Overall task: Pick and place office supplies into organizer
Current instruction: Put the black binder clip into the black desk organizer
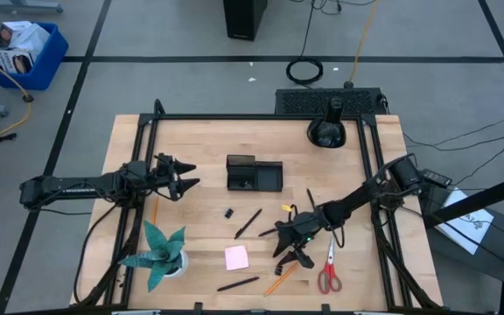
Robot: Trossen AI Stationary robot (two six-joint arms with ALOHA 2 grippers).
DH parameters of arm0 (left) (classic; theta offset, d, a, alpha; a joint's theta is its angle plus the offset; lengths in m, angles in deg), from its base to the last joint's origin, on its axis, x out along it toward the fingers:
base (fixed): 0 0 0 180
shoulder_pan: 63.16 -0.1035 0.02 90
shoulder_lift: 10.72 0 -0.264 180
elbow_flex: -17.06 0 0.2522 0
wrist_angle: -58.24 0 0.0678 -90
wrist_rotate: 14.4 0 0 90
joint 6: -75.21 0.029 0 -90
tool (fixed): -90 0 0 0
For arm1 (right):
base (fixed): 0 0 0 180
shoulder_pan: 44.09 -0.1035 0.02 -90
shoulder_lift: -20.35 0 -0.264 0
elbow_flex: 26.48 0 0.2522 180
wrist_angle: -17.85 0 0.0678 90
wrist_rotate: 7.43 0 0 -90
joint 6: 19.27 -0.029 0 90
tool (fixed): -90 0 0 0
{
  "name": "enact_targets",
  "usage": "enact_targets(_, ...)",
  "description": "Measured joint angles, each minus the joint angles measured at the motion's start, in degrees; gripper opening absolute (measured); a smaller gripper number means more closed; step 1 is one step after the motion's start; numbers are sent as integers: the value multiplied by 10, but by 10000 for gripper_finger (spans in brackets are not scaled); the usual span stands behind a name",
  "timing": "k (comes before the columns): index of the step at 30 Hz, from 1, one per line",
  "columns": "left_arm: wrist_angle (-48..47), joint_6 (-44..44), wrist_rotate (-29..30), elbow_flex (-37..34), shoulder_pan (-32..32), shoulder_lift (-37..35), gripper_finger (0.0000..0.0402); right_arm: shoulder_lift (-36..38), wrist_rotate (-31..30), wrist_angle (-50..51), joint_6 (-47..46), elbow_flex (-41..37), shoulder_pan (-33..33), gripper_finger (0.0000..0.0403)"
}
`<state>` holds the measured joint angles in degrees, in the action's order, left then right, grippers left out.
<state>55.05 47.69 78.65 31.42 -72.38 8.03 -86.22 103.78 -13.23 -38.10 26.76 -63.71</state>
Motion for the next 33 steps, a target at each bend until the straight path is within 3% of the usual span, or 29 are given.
enact_targets(12,-5,-2,0,0,0,0,351,-38,-3,-18,-2,25,-25,145)
enact_targets(22,-5,-7,0,0,0,0,351,-39,-50,-17,-1,25,-40,146)
enact_targets(33,-5,-9,0,0,0,0,351,-42,-51,-21,-6,25,-42,130)
